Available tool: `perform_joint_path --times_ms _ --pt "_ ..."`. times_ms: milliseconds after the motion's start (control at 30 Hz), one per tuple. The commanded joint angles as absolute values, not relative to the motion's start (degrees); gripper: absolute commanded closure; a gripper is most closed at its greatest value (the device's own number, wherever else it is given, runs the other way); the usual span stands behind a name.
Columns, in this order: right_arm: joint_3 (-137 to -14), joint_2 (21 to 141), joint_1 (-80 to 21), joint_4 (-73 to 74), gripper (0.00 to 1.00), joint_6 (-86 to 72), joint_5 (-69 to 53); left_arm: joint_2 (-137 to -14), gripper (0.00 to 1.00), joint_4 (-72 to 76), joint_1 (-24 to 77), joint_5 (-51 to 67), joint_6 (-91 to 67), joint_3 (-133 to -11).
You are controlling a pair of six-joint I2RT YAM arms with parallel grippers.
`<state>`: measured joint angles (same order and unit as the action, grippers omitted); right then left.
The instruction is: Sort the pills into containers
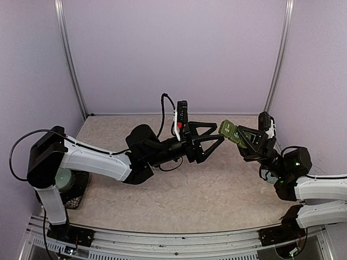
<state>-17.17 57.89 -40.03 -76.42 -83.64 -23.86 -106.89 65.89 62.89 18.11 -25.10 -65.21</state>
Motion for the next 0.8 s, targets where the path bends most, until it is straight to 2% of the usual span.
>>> perform_joint_path --times_ms 0,367,767 --pt "-17.84 57.80 -40.86 -78.22 0.89 -83.55 -25.47 -108.34 0.16 63.57 63.09 17.63 -24.69 -66.92" --pt "-19.20 59.17 -41.98 -77.93 0.90 -82.87 -25.82 -107.79 0.19 62.87 63.15 15.27 -24.18 -66.95" --pt "-15.86 60.77 -42.28 -79.30 0.90 -82.45 -24.58 -105.55 0.18 69.04 62.63 16.19 -24.80 -63.22"
